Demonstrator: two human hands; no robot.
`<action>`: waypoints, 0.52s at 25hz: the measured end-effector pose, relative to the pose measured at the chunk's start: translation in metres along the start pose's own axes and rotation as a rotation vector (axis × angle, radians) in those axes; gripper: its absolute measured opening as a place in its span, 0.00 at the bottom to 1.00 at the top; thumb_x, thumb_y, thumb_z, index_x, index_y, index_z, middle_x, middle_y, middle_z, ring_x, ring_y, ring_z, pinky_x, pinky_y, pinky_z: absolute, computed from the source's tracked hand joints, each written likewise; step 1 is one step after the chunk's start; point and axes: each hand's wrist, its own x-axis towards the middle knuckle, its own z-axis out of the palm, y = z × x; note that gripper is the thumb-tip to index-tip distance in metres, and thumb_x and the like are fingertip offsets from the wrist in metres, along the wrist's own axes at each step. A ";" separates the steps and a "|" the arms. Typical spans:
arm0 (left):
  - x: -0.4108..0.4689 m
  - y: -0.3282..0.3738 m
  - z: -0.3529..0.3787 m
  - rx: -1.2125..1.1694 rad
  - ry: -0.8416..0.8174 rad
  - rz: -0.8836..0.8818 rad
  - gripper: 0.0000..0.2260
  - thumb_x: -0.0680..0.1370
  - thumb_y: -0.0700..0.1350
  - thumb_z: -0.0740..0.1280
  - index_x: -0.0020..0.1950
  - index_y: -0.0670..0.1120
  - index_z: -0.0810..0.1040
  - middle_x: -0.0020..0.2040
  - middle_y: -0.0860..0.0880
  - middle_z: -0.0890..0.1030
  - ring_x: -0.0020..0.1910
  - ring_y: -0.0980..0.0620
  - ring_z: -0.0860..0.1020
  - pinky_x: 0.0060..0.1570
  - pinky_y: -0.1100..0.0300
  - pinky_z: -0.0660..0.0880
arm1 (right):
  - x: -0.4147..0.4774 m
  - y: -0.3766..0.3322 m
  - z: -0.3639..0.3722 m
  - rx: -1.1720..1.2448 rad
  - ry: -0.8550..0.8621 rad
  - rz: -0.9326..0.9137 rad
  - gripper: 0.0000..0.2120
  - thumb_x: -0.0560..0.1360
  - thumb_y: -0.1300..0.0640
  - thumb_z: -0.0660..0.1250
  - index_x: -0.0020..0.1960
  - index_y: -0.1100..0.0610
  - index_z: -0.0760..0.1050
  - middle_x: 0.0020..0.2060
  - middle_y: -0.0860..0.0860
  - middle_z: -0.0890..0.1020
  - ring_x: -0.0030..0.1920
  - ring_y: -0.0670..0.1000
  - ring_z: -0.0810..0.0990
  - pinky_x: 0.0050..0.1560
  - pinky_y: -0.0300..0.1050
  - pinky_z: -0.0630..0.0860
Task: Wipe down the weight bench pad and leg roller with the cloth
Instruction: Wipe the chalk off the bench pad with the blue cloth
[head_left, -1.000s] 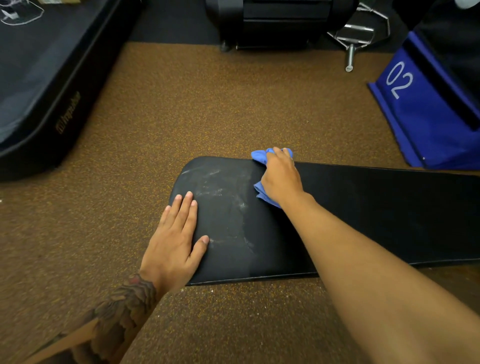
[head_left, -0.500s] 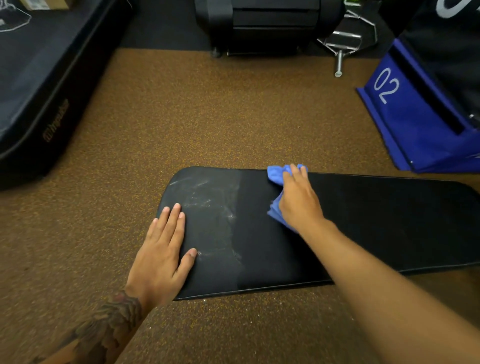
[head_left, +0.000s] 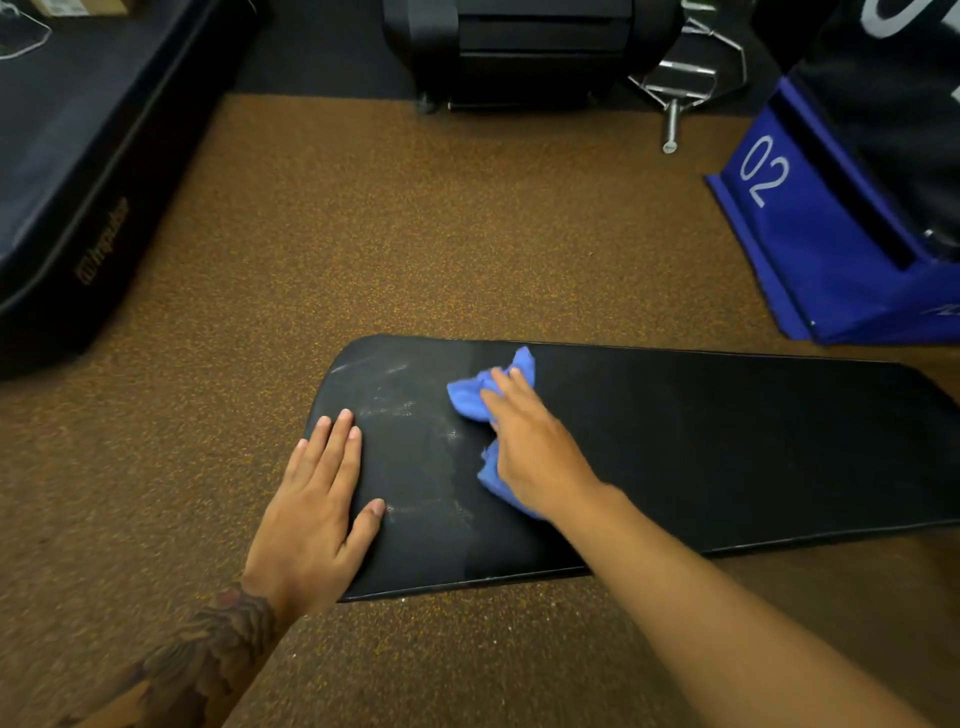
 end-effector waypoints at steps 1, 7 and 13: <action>0.000 0.000 0.000 0.001 -0.001 -0.002 0.33 0.81 0.59 0.50 0.80 0.41 0.52 0.81 0.44 0.51 0.80 0.47 0.46 0.77 0.53 0.42 | -0.014 0.000 0.000 -0.016 0.003 -0.018 0.27 0.74 0.71 0.58 0.72 0.65 0.61 0.75 0.57 0.56 0.76 0.56 0.49 0.73 0.44 0.51; 0.000 -0.001 0.001 -0.010 0.007 0.004 0.33 0.81 0.58 0.51 0.80 0.40 0.53 0.81 0.45 0.51 0.80 0.46 0.46 0.77 0.52 0.43 | 0.035 -0.002 -0.003 -0.198 0.109 0.156 0.26 0.70 0.70 0.60 0.68 0.68 0.64 0.71 0.61 0.62 0.73 0.61 0.55 0.71 0.54 0.58; 0.000 0.001 0.002 -0.005 0.023 0.000 0.33 0.80 0.58 0.52 0.79 0.39 0.55 0.81 0.44 0.52 0.80 0.46 0.47 0.77 0.51 0.44 | 0.024 -0.020 0.015 -0.118 0.108 0.074 0.22 0.69 0.70 0.59 0.64 0.68 0.69 0.69 0.63 0.65 0.71 0.64 0.58 0.73 0.56 0.55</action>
